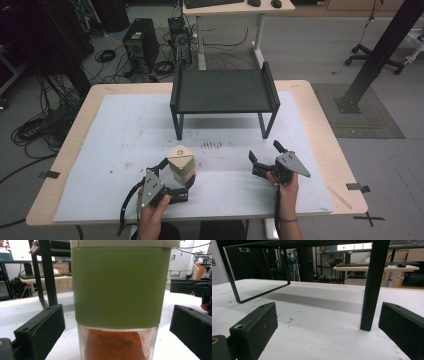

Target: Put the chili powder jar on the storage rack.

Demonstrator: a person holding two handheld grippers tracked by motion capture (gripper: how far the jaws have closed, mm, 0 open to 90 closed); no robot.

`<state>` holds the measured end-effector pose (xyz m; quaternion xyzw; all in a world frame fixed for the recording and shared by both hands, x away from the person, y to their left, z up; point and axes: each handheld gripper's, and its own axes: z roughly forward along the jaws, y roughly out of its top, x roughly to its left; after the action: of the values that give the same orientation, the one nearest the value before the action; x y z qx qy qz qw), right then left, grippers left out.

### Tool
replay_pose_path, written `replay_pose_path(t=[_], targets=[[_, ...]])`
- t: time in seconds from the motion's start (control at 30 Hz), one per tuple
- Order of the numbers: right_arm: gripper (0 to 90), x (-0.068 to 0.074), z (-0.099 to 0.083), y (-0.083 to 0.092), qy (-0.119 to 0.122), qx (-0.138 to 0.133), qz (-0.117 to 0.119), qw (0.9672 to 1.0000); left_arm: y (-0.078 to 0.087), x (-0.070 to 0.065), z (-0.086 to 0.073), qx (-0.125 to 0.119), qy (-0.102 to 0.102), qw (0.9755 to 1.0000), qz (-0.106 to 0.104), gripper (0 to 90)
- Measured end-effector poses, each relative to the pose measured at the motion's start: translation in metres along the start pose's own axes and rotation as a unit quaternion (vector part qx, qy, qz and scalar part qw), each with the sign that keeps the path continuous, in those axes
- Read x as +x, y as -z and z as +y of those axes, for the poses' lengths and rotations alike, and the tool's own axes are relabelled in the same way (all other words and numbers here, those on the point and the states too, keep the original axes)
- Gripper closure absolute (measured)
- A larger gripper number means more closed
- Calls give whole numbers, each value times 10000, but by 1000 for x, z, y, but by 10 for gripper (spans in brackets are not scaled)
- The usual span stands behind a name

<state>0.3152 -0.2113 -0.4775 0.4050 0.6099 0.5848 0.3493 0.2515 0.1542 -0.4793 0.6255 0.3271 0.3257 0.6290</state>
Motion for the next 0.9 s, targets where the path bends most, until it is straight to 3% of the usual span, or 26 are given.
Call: replay_pose_path(t=[0.9], targets=[[21, 0, 0, 0, -3, 6, 13, 10000, -18, -3, 0, -69, -66, 9995, 290, 2]])
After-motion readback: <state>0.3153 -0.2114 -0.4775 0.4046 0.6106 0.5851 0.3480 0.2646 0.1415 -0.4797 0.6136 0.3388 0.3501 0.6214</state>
